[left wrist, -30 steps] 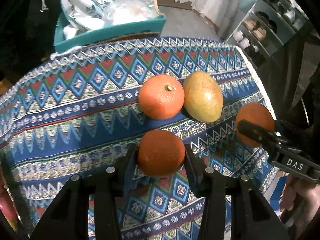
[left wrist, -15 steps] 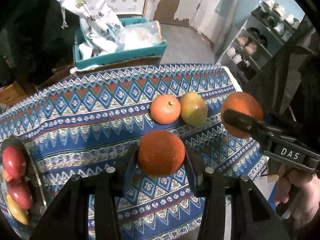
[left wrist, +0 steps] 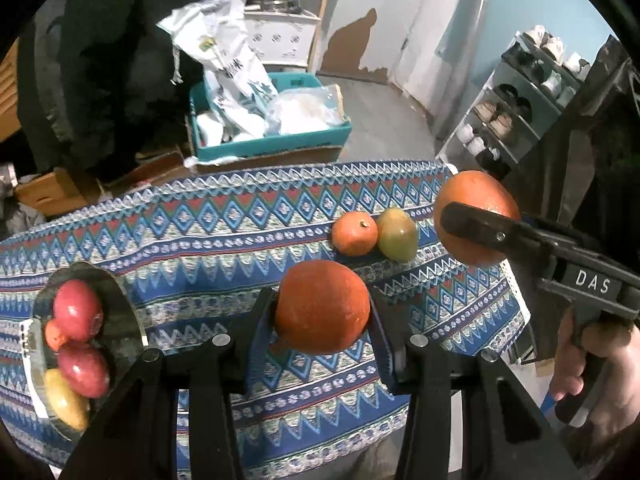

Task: Organize fruits
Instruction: 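Carry the tangerine with the left tool while the right tool carries the orange toward the bowl, then release the tangerine into the bowl with the left tool while the right tool releases the orange there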

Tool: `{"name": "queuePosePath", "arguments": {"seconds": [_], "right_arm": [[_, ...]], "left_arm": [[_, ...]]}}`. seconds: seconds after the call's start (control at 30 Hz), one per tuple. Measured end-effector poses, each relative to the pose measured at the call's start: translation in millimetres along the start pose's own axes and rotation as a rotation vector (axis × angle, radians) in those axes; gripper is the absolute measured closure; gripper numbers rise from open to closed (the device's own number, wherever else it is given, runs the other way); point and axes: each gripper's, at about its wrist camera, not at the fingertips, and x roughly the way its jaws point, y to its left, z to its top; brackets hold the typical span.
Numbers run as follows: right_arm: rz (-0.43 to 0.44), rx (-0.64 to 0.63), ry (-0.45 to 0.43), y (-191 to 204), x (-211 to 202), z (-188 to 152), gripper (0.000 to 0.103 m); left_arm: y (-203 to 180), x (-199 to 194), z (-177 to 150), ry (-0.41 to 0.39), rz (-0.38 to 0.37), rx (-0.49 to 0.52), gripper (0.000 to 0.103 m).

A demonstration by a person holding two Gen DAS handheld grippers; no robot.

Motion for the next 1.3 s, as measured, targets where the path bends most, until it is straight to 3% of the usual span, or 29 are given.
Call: {"name": "queuePosePath", "arguments": {"seconds": [0.3, 0.57, 0.9, 1.3], "right_arm": [[0.076, -0.042, -0.007, 44, 5, 10, 0.034], [0.154, -0.102, 0.017, 94, 26, 14, 0.034], [0.220, -0.162, 0.080, 148, 64, 10, 0.034], [0.234, -0.232, 0.172, 196, 110, -2, 0.034]], "left_arm": [[40, -38, -14, -0.063, 0.046, -0.038, 0.057], [95, -61, -31, -0.091, 0.077, -0.154, 0.057], [142, -69, -54, -0.085, 0.109, -0.251, 0.057], [191, -64, -76, -0.051, 0.174, -0.345, 0.057]]}}
